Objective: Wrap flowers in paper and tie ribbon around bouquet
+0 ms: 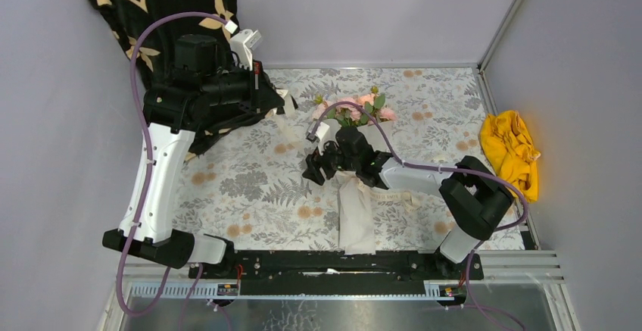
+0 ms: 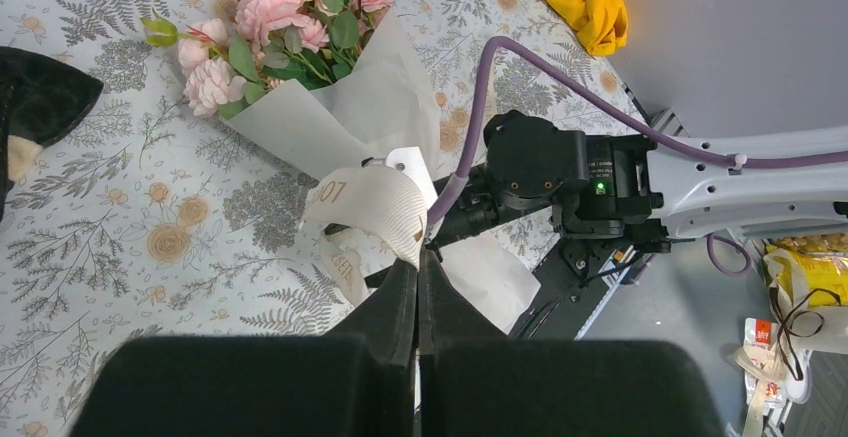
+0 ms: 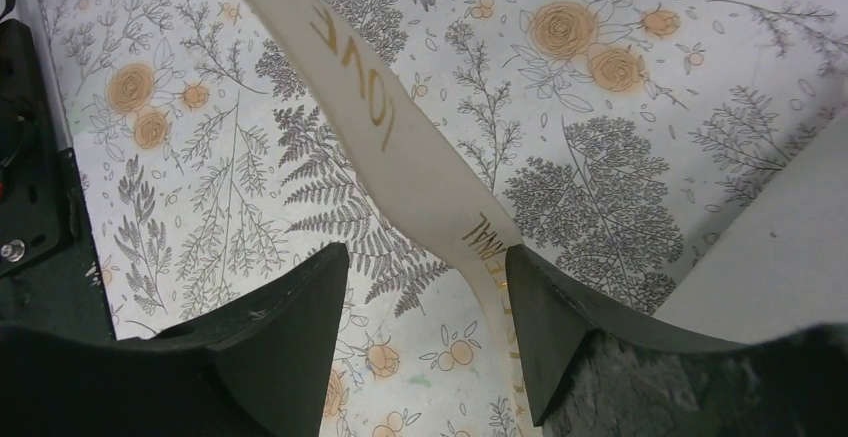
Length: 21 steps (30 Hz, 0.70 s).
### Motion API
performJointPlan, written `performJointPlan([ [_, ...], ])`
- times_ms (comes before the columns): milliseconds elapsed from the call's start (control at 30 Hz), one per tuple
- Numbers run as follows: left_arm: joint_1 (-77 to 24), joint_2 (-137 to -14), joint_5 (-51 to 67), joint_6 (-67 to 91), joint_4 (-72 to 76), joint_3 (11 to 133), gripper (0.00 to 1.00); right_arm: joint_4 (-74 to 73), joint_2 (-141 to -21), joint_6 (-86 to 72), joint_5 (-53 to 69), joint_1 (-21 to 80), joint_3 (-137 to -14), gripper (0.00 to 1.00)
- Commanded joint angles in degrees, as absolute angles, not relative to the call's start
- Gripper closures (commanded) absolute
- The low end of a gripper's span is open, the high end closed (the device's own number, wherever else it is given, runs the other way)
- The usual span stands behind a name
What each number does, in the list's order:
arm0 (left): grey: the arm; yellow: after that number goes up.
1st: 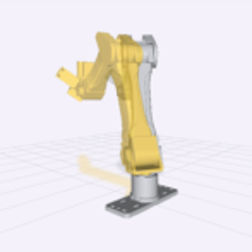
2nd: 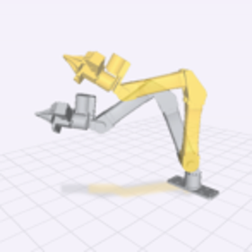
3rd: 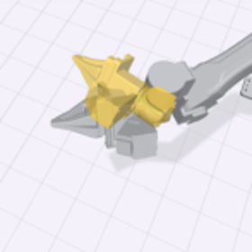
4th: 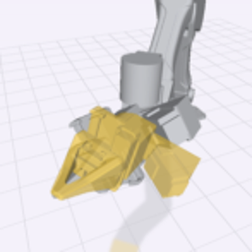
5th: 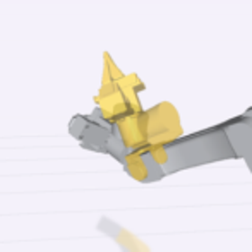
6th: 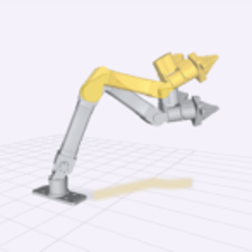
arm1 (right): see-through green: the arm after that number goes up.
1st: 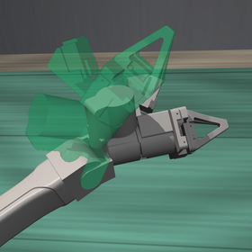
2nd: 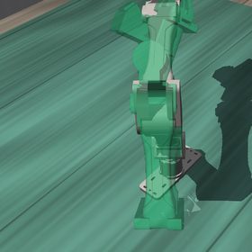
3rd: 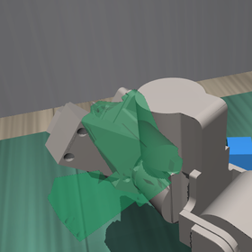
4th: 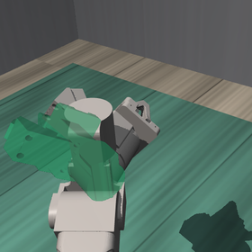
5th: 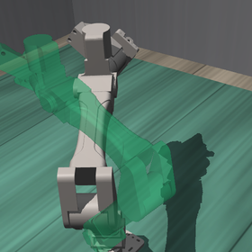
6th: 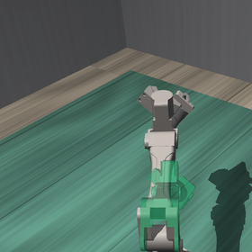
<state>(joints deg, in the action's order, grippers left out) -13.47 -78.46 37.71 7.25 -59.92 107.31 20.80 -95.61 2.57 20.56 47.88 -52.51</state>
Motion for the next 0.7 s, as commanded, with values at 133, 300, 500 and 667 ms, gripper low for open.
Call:
performJointPlan([
  [133,-13.5,-77.7,38.8,8.7,-57.4,109.1,1.00,24.6,-91.3,4.8,14.0,48.1,-52.9,0.39],
  [300,-13.5,-77.3,38.7,8.8,-57.3,108.5,1.00,25.3,-93.7,5.5,14.1,48.1,-55.4,0.40],
  [500,-13.5,-77.0,38.7,8.9,-57.2,108.0,1.00,26.5,-95.0,4.5,16.2,48.1,-56.3,0.48],
  [667,-13.5,-76.7,38.6,10.6,-57.3,106.7,1.00,30.2,-94.6,1.6,16.6,48.1,-55.2,0.89],
])
